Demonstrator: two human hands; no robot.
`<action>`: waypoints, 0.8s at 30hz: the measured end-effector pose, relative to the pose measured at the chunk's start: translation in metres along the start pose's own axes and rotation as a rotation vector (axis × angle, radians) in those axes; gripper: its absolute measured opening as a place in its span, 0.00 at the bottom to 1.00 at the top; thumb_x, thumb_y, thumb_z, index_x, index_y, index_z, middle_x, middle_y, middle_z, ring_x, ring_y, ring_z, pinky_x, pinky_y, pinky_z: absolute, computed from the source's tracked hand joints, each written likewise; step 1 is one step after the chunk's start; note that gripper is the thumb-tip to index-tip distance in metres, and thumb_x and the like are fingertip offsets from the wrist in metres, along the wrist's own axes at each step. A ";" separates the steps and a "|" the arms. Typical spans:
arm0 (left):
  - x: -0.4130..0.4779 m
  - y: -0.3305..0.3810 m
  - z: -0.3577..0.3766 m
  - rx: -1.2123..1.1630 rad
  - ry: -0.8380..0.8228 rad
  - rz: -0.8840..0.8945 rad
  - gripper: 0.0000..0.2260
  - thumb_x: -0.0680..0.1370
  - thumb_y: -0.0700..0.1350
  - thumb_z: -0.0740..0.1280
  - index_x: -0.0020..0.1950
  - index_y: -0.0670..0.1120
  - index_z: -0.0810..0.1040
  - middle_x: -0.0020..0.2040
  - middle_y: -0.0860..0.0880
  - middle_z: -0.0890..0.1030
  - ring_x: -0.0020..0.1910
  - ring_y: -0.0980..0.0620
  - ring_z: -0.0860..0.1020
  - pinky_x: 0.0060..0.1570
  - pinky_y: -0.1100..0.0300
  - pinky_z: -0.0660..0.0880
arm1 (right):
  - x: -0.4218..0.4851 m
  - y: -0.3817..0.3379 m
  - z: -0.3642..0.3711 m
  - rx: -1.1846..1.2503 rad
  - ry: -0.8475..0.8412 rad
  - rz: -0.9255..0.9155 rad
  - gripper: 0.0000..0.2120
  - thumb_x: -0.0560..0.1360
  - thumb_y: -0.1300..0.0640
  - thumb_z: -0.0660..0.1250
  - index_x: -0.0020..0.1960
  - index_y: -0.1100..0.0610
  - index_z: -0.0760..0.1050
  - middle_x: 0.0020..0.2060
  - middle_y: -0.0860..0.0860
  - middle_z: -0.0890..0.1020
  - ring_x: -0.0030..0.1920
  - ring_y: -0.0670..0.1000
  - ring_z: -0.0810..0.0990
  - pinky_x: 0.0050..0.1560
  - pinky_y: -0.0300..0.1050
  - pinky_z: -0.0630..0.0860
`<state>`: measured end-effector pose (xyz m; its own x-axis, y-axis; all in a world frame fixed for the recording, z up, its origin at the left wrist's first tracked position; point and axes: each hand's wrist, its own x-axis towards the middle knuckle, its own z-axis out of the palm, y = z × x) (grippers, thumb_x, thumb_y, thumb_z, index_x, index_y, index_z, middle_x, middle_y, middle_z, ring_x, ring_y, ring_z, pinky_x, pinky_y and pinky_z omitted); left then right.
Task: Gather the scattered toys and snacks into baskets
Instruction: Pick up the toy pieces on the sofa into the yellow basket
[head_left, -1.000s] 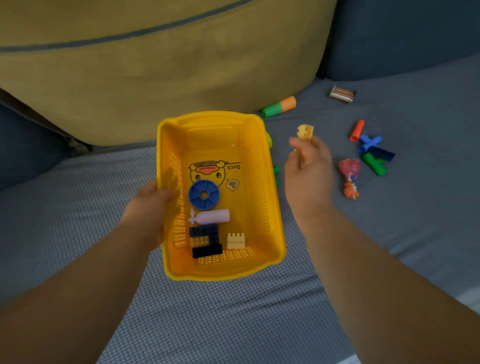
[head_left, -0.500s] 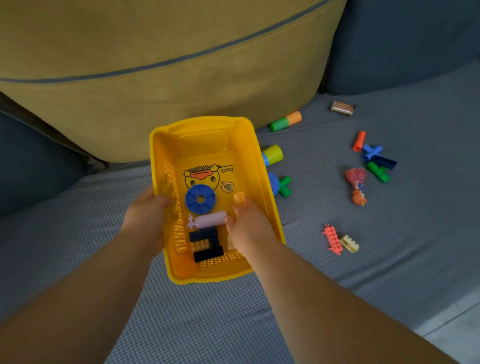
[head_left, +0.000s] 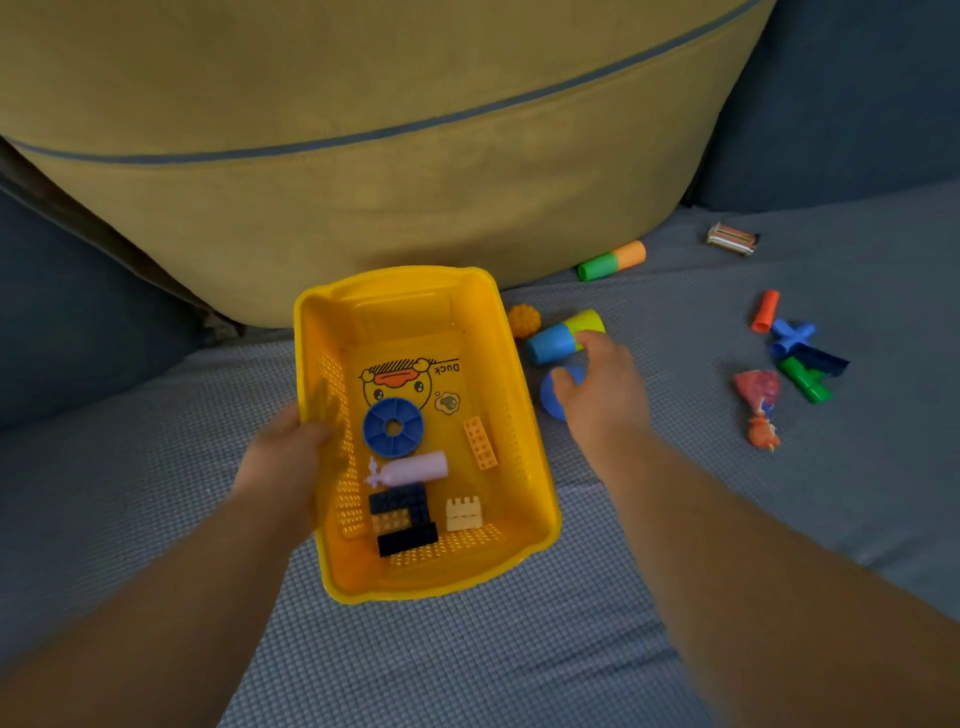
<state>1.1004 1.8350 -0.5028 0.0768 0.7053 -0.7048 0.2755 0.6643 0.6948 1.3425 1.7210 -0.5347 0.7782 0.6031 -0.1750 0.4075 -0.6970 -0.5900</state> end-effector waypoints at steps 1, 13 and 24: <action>0.003 -0.001 0.001 0.003 0.009 -0.001 0.11 0.81 0.39 0.61 0.48 0.54 0.78 0.48 0.44 0.84 0.46 0.39 0.83 0.50 0.37 0.79 | 0.003 0.010 0.008 -0.058 -0.042 0.006 0.25 0.75 0.56 0.67 0.70 0.57 0.66 0.65 0.56 0.71 0.64 0.58 0.71 0.64 0.50 0.67; 0.032 -0.008 0.010 -0.005 0.048 -0.012 0.10 0.79 0.39 0.63 0.55 0.51 0.80 0.48 0.43 0.85 0.46 0.39 0.84 0.48 0.35 0.79 | 0.022 0.045 0.051 -0.491 -0.191 -0.118 0.29 0.76 0.55 0.65 0.74 0.48 0.58 0.74 0.52 0.59 0.69 0.58 0.59 0.65 0.55 0.65; 0.025 -0.003 0.007 0.015 0.025 -0.008 0.11 0.79 0.38 0.62 0.53 0.53 0.80 0.50 0.42 0.85 0.48 0.37 0.83 0.51 0.34 0.78 | 0.028 0.042 0.027 -0.669 -0.351 -0.277 0.34 0.73 0.43 0.68 0.74 0.49 0.59 0.70 0.51 0.63 0.69 0.57 0.61 0.65 0.53 0.65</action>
<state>1.1078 1.8487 -0.5234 0.0509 0.7061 -0.7063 0.2903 0.6662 0.6870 1.3683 1.7196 -0.5858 0.4568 0.7971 -0.3949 0.8499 -0.5221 -0.0708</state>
